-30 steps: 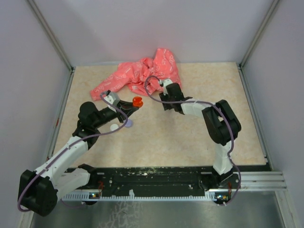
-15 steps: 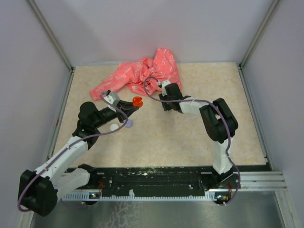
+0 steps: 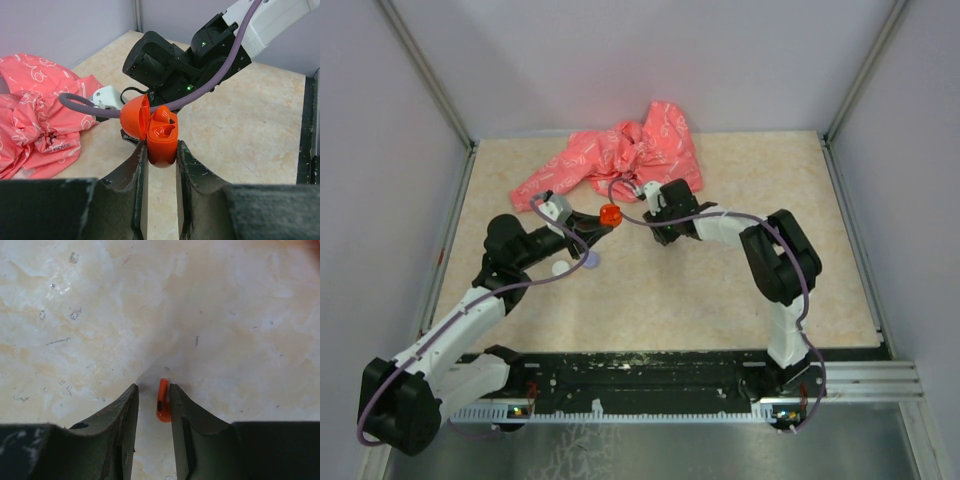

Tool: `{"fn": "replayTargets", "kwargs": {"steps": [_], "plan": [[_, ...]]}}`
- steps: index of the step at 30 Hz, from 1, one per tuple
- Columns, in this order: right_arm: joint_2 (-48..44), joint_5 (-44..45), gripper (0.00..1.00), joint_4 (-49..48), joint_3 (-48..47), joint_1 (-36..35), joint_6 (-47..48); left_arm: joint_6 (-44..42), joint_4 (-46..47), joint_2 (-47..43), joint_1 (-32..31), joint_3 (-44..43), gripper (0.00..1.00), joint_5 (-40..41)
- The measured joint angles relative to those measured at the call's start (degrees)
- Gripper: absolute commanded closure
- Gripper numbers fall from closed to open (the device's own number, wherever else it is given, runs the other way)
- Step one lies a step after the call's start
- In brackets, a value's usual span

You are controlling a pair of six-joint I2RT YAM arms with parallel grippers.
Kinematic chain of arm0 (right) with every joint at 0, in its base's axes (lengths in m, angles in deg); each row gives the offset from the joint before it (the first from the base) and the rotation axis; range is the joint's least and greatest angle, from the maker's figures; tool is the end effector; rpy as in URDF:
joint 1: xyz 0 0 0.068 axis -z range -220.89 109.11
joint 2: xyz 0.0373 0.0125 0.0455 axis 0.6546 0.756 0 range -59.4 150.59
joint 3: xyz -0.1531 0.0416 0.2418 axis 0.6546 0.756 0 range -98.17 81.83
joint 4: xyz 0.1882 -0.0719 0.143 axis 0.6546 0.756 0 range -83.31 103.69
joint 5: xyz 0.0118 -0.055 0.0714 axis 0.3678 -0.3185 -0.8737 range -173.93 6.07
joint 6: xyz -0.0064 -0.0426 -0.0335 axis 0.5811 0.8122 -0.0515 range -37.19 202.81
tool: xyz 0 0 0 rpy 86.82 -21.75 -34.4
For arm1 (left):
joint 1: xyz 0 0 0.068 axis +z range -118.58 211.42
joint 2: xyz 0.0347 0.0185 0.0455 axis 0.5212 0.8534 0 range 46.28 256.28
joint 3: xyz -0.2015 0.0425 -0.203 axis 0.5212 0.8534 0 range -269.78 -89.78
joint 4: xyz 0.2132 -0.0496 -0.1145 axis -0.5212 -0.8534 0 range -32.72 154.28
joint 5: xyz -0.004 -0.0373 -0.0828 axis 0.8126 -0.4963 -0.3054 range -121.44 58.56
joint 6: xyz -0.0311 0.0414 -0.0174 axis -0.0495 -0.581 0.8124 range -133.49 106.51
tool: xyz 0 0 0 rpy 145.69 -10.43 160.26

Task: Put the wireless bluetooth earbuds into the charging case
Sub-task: Move the earbud to the center of the board.

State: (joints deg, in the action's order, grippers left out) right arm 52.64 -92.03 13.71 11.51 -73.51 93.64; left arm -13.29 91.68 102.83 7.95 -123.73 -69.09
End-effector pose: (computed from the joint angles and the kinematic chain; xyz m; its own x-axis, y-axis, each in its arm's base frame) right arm 0.3420 0.2251 0.1830 -0.5069 -0.5454 -0.6675 -0.7201 0.6936 -0.0199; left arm 0.1771 -0.1013 0.3237 0.0737 -0.0351 -0.9967 0.8738 0.4839 0.0476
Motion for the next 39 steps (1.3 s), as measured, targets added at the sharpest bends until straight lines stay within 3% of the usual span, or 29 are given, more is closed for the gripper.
{"fn": "replayTargets", "kwargs": {"steps": [12,24,32,39], "plan": [[1.07,-5.35,0.68,10.54,-4.76,-1.49,6.38,0.00,0.04,-0.46,0.00,0.00,1.00,-0.15],[0.61,-4.79,0.68,14.36,-5.16,-2.75,9.60,0.00,0.44,-0.46,0.00,0.00,1.00,-0.98],[-1.62,-4.39,0.66,16.92,-3.21,-3.26,8.46,0.02,0.92,-0.48,0.00,0.00,1.00,-1.36],[-8.74,0.22,0.64,13.60,0.90,-3.91,1.49,0.07,1.27,-1.60,0.00,0.00,1.00,-0.24]]}}
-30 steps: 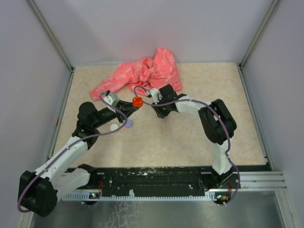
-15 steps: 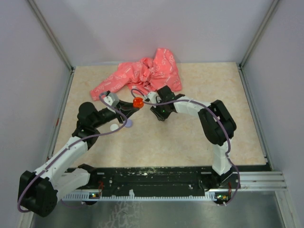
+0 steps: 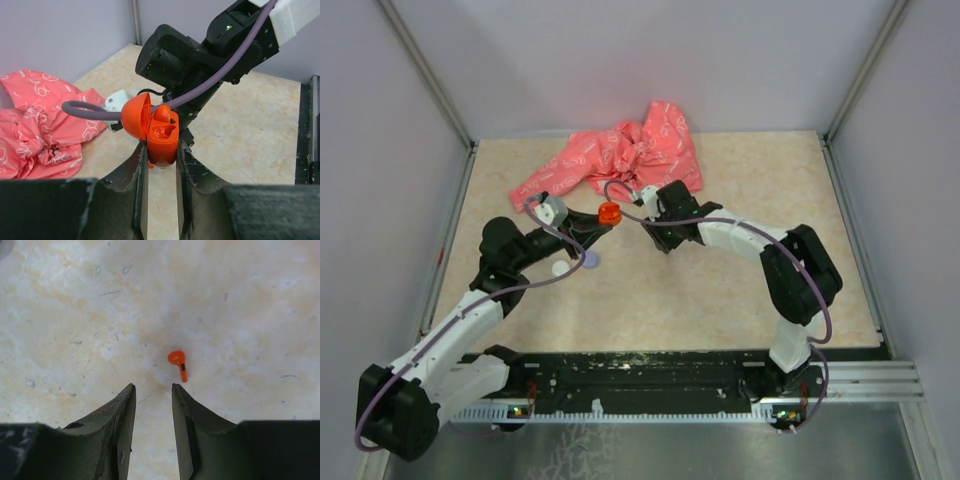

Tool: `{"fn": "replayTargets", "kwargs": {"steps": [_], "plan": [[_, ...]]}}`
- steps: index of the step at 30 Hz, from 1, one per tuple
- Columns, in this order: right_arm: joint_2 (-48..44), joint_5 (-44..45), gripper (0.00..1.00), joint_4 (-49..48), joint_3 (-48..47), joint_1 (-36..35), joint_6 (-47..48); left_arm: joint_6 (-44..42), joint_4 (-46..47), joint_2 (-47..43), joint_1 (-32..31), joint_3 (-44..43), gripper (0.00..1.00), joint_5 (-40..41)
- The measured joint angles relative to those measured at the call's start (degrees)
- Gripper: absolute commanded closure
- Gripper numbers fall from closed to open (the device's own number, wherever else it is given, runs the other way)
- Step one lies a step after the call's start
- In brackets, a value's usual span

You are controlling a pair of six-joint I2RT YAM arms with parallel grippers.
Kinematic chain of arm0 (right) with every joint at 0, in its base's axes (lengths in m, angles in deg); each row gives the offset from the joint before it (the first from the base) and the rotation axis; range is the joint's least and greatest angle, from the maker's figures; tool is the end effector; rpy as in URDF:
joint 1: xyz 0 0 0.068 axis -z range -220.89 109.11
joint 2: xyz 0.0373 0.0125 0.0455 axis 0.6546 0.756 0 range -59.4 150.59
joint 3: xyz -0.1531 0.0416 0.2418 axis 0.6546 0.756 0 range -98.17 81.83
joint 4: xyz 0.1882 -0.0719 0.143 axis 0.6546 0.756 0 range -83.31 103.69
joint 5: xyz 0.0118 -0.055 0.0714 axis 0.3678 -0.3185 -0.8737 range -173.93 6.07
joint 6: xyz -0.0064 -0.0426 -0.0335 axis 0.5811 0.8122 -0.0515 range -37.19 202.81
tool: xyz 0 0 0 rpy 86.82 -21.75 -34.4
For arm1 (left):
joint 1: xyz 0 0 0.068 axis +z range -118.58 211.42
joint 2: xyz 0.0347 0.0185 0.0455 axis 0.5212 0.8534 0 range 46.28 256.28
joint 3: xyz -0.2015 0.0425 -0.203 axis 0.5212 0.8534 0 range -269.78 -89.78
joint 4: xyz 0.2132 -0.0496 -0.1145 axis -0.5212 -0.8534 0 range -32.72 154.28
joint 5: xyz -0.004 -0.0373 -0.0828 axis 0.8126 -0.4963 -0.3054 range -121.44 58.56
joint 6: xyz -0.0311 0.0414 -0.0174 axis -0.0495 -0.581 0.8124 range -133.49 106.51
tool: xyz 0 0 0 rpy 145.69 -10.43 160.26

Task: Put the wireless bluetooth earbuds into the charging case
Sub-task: Move the earbud to the center of the board.

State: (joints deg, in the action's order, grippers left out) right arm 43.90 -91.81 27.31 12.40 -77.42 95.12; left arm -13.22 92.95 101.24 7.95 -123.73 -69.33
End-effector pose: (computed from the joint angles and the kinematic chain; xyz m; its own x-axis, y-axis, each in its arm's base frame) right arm 0.2965 0.2259 0.2190 -0.4997 -0.6331 -0.5912 -0.7781 0.6280 -0.0148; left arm 0.1712 -0.0989 0.3309 0.1181 -0.0554 -0.9915 0.8731 0.4815 0.0771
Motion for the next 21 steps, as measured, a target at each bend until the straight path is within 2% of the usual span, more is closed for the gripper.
{"fn": "replayTargets", "kwargs": {"steps": [8,21], "plan": [[-0.44,6.54,0.63,-0.59,-2.14,-0.07,-3.32,-0.02,0.02,-0.48,0.00,0.00,1.00,2.32],[8.20,4.83,0.59,3.80,-10.08,-0.04,3.65,-0.09,-1.31,-0.48,0.09,0.00,1.00,3.87]]}}
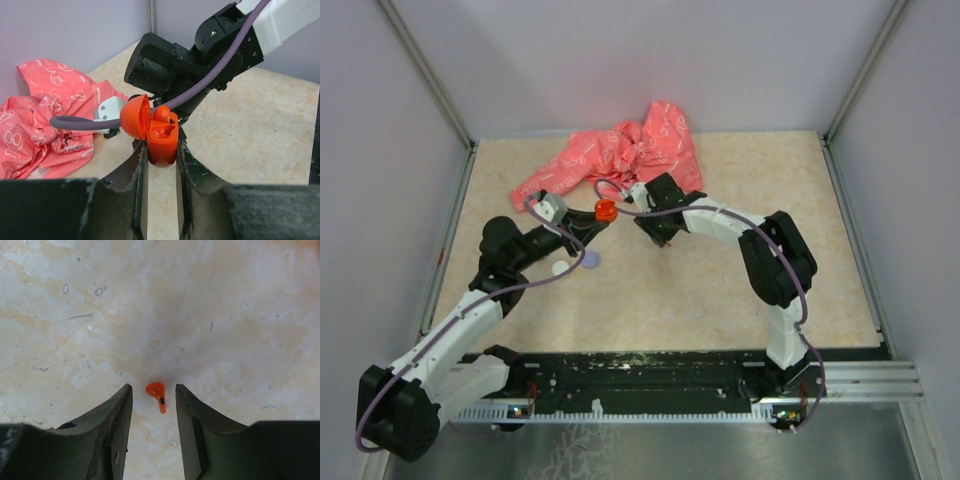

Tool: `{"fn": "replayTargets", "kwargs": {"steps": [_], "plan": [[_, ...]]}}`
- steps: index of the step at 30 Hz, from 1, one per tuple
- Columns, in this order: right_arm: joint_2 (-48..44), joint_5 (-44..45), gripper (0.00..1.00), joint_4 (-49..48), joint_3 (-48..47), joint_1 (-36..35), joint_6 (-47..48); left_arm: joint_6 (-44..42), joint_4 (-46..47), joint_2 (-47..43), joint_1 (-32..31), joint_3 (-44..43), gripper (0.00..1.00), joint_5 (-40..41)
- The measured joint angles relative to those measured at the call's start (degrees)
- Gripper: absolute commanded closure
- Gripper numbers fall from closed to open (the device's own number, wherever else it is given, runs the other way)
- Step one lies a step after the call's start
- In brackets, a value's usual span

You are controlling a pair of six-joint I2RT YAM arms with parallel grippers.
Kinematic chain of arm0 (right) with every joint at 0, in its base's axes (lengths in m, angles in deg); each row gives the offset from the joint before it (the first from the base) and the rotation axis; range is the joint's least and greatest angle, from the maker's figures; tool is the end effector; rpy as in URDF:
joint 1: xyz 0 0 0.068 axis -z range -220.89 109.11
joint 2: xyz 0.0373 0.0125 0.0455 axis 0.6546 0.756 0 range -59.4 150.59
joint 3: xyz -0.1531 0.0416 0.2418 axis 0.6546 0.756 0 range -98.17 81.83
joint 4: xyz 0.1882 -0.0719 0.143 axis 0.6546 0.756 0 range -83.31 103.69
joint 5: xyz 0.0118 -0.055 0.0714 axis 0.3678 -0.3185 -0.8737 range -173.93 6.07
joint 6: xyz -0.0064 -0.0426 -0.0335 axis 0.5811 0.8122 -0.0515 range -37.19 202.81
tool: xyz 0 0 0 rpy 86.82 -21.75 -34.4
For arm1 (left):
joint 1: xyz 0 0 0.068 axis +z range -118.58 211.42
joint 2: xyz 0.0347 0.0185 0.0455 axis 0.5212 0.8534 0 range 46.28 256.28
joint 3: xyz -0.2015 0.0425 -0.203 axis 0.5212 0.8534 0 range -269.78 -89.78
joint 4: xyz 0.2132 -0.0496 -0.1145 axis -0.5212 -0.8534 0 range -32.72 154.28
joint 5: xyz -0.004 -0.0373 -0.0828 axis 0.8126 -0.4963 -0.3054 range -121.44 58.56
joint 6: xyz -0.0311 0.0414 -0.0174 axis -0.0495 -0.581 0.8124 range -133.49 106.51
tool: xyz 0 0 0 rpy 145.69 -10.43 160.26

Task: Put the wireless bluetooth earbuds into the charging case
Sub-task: Move the earbud to the center of the board, then pick up the earbud from the center of the board.

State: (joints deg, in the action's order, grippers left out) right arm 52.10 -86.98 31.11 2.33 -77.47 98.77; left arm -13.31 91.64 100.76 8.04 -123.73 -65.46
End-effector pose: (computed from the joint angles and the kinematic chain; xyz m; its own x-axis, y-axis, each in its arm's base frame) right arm 0.3285 0.2463 0.2120 -0.4731 -0.6932 -0.5438 -0.7789 0.6175 -0.1095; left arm 0.1721 -0.0967 0.3302 0.1065 -0.0489 -0.9931 0.8390 0.5404 0.0633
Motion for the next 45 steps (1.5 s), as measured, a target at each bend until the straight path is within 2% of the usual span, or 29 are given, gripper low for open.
{"fn": "replayTargets", "kwargs": {"steps": [11,23,35,40,45], "plan": [[3.56,-2.51,0.64,5.42,-2.78,0.37,2.89,0.00,-0.35,0.07,0.02,0.00,1.00,-0.02],[5.09,-3.58,0.69,6.82,-4.09,0.61,3.37,0.00,-0.39,0.37,0.02,0.00,1.00,-0.07],[5.14,-3.58,0.80,6.43,-4.13,0.63,2.25,0.00,-0.35,0.37,0.02,0.00,1.00,-0.09],[2.99,-3.54,0.81,4.31,-1.29,0.63,0.26,0.00,-0.31,0.37,0.02,0.00,1.00,-0.33],[-3.43,-2.29,0.82,2.56,2.60,0.63,-2.78,0.00,0.70,0.26,0.02,0.00,1.00,-0.92]]}}
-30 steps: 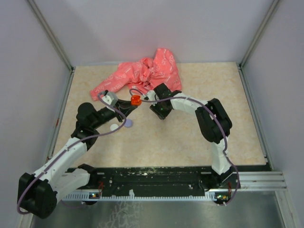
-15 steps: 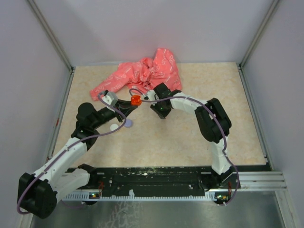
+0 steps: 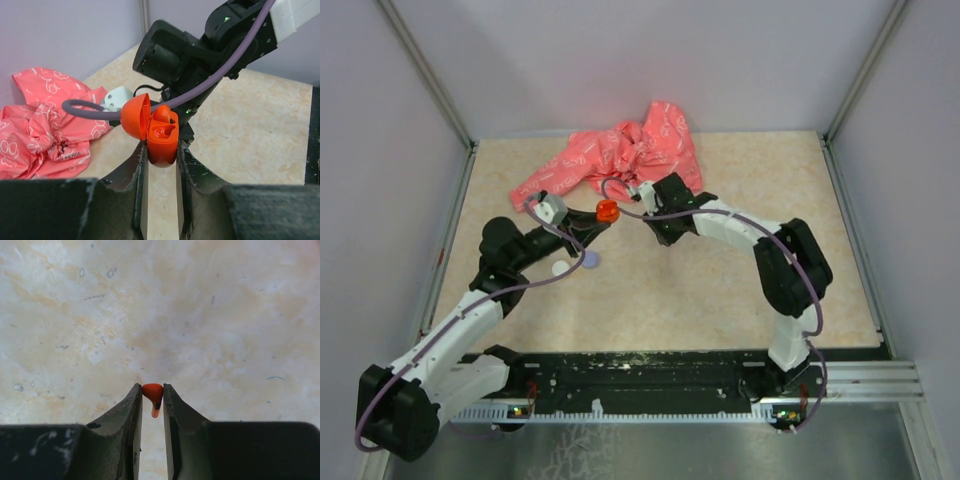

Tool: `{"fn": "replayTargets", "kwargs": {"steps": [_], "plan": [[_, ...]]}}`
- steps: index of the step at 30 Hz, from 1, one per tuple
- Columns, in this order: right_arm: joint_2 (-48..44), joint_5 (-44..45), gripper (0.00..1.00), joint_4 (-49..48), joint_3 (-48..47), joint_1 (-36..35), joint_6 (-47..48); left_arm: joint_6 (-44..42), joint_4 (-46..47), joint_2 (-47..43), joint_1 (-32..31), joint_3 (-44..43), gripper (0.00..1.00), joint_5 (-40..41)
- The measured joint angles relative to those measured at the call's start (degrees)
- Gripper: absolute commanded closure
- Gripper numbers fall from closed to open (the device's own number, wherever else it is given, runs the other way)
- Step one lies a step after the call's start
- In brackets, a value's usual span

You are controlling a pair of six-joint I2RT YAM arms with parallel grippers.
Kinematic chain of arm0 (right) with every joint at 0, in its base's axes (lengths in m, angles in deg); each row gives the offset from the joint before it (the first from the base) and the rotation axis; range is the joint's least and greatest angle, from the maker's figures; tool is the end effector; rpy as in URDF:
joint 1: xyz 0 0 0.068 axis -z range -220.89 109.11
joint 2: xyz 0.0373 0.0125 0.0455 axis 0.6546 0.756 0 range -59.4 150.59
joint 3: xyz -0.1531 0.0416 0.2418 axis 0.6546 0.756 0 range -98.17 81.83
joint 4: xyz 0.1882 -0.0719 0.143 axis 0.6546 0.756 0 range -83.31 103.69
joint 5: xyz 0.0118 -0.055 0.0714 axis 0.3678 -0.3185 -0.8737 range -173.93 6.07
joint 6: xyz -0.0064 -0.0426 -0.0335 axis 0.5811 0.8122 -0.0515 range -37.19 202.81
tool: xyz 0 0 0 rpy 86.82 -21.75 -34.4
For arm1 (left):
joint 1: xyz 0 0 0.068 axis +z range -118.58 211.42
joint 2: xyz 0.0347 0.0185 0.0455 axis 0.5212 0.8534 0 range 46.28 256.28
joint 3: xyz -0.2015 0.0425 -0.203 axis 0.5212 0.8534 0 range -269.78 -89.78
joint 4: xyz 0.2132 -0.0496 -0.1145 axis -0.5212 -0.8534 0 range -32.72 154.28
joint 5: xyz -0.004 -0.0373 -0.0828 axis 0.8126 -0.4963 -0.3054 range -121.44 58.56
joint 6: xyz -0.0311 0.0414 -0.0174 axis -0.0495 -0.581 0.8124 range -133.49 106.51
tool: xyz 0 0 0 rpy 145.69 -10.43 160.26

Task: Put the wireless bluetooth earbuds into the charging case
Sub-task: Pick up the earbud from the center of the board, then place the earbud in the charging case.

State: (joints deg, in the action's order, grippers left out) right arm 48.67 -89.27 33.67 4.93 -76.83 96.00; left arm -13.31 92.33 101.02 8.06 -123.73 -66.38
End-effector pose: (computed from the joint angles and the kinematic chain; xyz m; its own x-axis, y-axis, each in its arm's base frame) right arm 0.3161 0.2334 0.2192 -0.5271 -0.6629 -0.5317 -0.7647 0.6429 -0.0435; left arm 0.1724 -0.0973 0.3306 0.1133 -0.0518 -0.9922 0.8468 0.5274 0.0692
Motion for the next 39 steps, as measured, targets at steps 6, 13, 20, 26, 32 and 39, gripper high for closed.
{"fn": "replayTargets", "kwargs": {"steps": [6,13,20,26,32,39], "plan": [[-11.80,3.30,0.83,-5.62,5.46,-0.07,-3.89,-0.04,2.60,-1.01,0.00,0.02,1.00,-1.07],[-25.57,5.25,0.83,-12.79,8.76,-1.46,-7.10,-0.04,3.13,-1.25,0.00,1.14,1.00,-1.07],[-32.63,5.35,0.84,-18.01,11.39,-2.56,-9.33,-0.28,4.15,-1.51,0.00,1.68,1.00,-1.29],[-38.21,5.18,0.84,-24.46,15.50,-7.61,-10.36,-0.44,5.03,-1.53,0.00,2.16,1.00,-1.75],[-43.19,4.22,0.84,-33.59,19.26,-12.13,-10.43,-0.44,5.60,-1.53,0.00,2.40,1.00,-1.77],[-44.72,1.31,0.84,-43.12,21.99,-15.37,-10.32,-0.17,6.82,-1.53,0.00,2.73,1.00,-1.97]]}}
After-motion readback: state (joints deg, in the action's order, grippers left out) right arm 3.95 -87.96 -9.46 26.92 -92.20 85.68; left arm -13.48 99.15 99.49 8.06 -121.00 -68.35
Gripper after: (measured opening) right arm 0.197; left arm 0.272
